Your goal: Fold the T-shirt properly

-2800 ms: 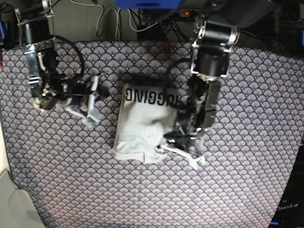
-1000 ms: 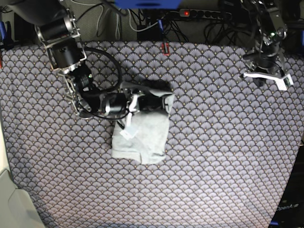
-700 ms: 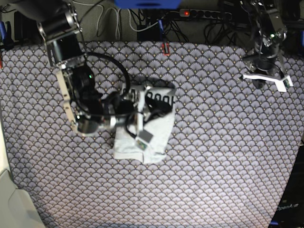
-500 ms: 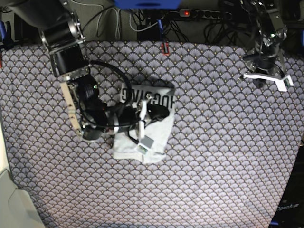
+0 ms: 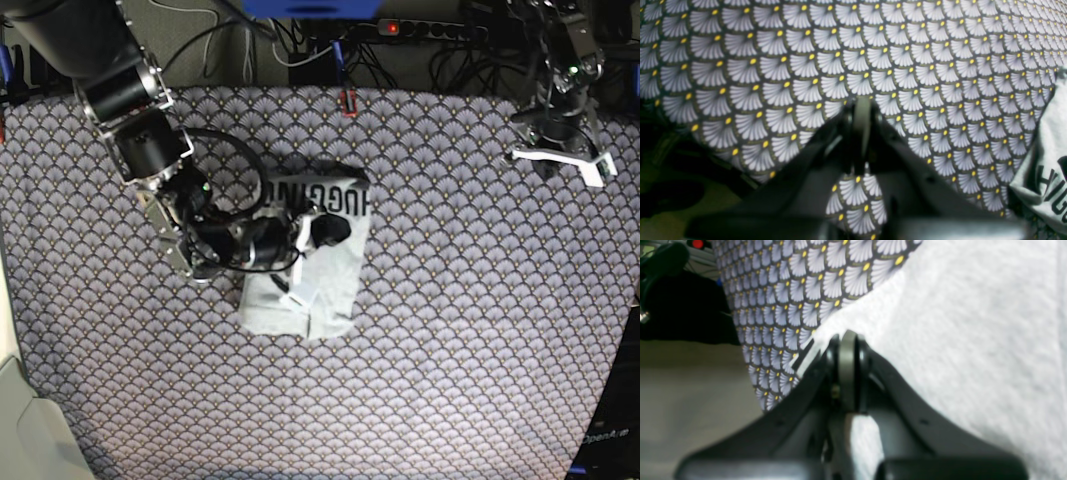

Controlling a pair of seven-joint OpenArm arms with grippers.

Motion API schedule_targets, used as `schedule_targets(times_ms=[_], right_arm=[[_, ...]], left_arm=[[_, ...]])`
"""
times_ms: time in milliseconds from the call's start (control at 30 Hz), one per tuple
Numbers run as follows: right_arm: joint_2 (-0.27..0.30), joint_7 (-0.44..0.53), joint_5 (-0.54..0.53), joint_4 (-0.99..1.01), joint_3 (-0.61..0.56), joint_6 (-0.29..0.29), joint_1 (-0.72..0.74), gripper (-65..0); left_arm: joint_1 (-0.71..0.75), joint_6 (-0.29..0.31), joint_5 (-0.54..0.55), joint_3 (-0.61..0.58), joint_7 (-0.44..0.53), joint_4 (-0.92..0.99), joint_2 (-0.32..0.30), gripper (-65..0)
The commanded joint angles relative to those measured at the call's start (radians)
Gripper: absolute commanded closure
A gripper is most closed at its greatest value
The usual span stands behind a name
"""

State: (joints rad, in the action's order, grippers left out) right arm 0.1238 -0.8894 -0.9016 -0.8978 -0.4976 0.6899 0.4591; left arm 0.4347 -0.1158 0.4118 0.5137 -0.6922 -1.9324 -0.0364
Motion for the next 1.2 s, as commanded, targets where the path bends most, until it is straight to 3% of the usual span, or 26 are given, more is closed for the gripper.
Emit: schedule_targets(times_ms=[0, 200, 300, 500, 733, 967, 1167], right_arm=[[-0.002, -0.007, -0.017, -0.014, 0.000, 0.008, 0.022, 0.0], [0.053, -0.150, -0.021, -0.289, 0.007, 0.008, 0.019, 0.0], [0.078, -0.242, -0.021, -0.473, 0.073, 0.008, -0.030, 0.0], [0.122, -0.380, -0.021, -0.762, 0.241, 0.008, -0.193, 0.0], [0.267, -0.389, -0.021, -1.026, 0.356, 0.008, -0.418, 0.0], [0.389, -0.379, -0.021, -1.093, 0.606, 0.008, -0.662, 0.0], [0.462, -0.348, -0.018, -1.099, 0.818, 0.008, -0.866, 0.0]], left_arm=[[-0.003, 0.005, 0.003, 0.003, 0.022, -0.017, -0.007, -0.3], [-0.010, 0.006, 0.003, 0.003, 0.022, -0.025, -0.009, -0.3], [-0.004, 0.006, 0.009, 0.004, 0.022, -0.060, -0.024, -0.3], [0.091, 0.006, 0.174, 0.055, 0.022, -0.078, -0.075, -0.3], [0.257, 0.006, 0.256, 0.089, 0.022, -0.077, -0.181, -0.3], [0.339, 0.008, 0.244, 0.033, 0.022, -0.077, -0.194, -0.3], [0.388, 0.008, 0.052, -0.125, 0.030, -0.077, -0.194, -0.3]])
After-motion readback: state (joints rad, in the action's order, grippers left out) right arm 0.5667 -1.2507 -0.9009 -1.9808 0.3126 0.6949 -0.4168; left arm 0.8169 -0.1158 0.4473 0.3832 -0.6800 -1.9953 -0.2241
